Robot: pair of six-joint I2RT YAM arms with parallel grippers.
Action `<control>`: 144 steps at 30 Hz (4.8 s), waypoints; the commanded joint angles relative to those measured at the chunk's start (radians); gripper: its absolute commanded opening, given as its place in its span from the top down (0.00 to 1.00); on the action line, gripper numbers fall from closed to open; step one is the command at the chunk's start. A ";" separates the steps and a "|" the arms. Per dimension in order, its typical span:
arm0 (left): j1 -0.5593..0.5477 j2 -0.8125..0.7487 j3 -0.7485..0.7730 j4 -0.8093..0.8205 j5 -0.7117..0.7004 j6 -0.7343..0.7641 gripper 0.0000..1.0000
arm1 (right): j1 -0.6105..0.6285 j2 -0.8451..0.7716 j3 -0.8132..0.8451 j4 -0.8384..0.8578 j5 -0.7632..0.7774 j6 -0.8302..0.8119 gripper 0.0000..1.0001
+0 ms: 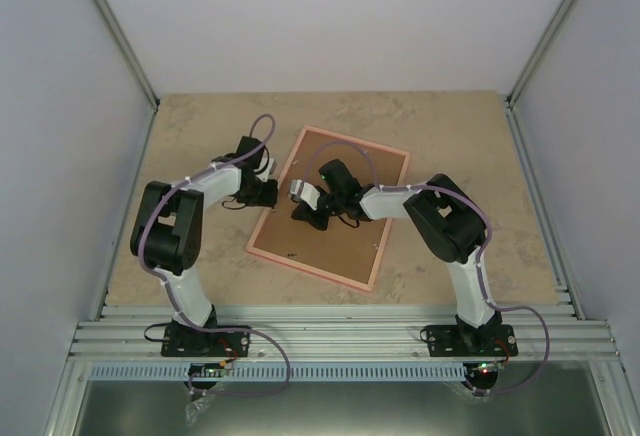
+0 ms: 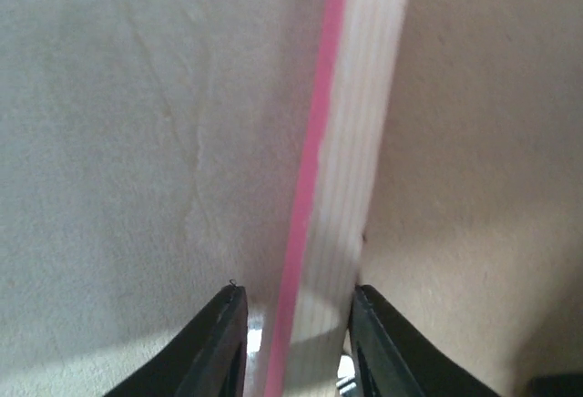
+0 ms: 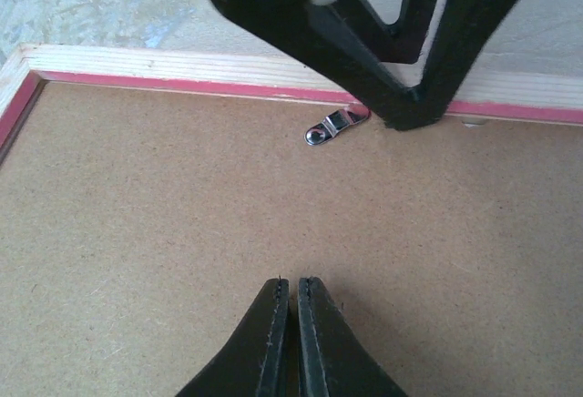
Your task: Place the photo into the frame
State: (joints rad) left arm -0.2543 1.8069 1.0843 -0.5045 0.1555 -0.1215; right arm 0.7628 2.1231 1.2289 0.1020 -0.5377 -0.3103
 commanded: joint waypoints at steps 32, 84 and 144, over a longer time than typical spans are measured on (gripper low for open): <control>-0.056 0.054 -0.025 -0.235 -0.209 -0.120 0.67 | -0.016 0.078 -0.028 -0.180 0.145 0.012 0.94; 0.050 0.030 0.244 -0.053 0.046 0.010 0.34 | -0.103 -0.134 0.031 -0.314 -0.215 -0.114 0.72; -0.063 0.172 0.032 0.038 0.204 0.153 0.97 | -0.168 0.332 0.571 -0.444 0.134 -0.260 0.77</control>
State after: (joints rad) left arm -0.2989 1.8973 1.1492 -0.3985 0.3176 0.0002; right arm 0.5800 2.3974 1.8015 -0.2668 -0.5064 -0.5430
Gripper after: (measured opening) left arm 0.177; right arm 0.241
